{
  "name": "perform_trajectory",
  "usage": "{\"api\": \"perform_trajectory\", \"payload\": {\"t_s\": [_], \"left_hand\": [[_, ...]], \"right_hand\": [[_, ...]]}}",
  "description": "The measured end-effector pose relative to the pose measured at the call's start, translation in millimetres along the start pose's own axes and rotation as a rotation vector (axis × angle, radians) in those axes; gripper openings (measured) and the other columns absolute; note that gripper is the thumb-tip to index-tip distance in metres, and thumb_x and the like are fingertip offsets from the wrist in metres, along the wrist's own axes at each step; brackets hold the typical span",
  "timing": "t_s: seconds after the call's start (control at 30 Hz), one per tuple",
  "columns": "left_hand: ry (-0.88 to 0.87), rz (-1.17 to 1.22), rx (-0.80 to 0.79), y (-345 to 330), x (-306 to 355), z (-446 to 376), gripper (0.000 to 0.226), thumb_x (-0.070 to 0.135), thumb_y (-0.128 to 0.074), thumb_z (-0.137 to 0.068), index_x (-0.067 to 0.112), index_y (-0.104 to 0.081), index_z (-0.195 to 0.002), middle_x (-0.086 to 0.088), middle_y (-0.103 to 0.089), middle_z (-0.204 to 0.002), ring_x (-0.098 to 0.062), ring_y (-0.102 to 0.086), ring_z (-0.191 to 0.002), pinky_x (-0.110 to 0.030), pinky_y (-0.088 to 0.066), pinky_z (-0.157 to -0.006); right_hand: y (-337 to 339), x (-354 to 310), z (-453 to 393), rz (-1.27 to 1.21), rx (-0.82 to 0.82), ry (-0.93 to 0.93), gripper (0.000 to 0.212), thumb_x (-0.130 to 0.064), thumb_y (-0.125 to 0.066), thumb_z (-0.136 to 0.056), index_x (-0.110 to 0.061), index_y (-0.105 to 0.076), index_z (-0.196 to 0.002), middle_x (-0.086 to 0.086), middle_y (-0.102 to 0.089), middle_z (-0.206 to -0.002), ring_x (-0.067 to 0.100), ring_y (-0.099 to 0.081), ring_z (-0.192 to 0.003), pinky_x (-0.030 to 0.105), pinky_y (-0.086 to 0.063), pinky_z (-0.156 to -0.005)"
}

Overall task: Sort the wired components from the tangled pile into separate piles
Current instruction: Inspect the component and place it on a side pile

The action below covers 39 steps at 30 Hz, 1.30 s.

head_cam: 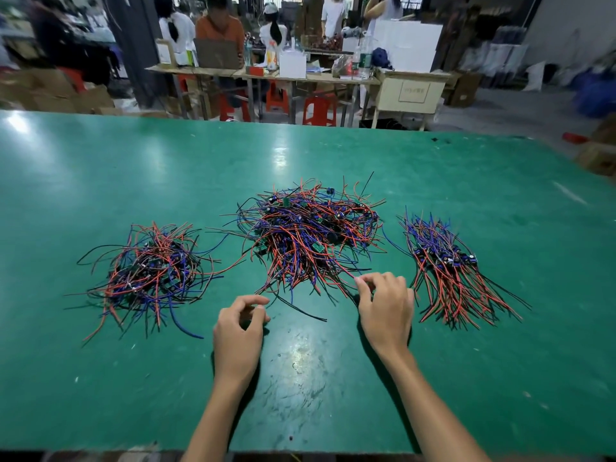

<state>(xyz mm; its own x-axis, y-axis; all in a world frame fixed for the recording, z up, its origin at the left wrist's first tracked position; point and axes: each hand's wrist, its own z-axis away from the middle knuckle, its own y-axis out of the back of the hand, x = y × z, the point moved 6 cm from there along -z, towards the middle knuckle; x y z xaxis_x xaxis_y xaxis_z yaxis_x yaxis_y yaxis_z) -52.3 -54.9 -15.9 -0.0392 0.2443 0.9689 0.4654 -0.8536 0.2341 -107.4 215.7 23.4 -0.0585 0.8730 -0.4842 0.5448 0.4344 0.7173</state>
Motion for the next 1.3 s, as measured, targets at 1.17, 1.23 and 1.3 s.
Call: {"api": "perform_trajectory", "payload": {"t_s": [1.17,1.23,1.3], "left_hand": [[0.467,0.588,-0.216,-119,54,14,0.038,0.031,-0.045,-0.107,0.006,-0.072,-0.098,-0.002,-0.056,-0.08,-0.007,-0.046,-0.051,-0.02,-0.044,-0.053],[0.411,0.547,-0.17,-110,53,10,0.042,0.031,-0.039,-0.109,0.011,-0.07,-0.091,-0.002,-0.058,-0.08,-0.005,-0.044,-0.049,-0.017,-0.04,-0.048],[0.37,0.537,-0.164,-102,51,6,0.045,0.031,-0.037,-0.11,0.01,-0.07,-0.087,-0.002,-0.059,-0.077,-0.007,-0.041,-0.05,-0.015,-0.034,-0.045]], "right_hand": [[57,11,34,-0.394,0.522,-0.069,0.028,-0.022,-0.051,-0.101,-0.002,-0.068,-0.091,0.013,-0.064,-0.093,0.034,-0.054,-0.084,0.045,-0.04,-0.08],[53,12,33,-0.367,0.48,-0.094,0.029,-0.025,-0.052,-0.101,-0.003,-0.07,-0.093,0.013,-0.065,-0.094,0.034,-0.055,-0.086,0.041,-0.039,-0.081],[51,14,31,-0.379,0.464,-0.122,0.026,-0.023,-0.055,-0.1,-0.003,-0.07,-0.095,0.013,-0.065,-0.094,0.034,-0.056,-0.086,0.044,-0.041,-0.081]]}}
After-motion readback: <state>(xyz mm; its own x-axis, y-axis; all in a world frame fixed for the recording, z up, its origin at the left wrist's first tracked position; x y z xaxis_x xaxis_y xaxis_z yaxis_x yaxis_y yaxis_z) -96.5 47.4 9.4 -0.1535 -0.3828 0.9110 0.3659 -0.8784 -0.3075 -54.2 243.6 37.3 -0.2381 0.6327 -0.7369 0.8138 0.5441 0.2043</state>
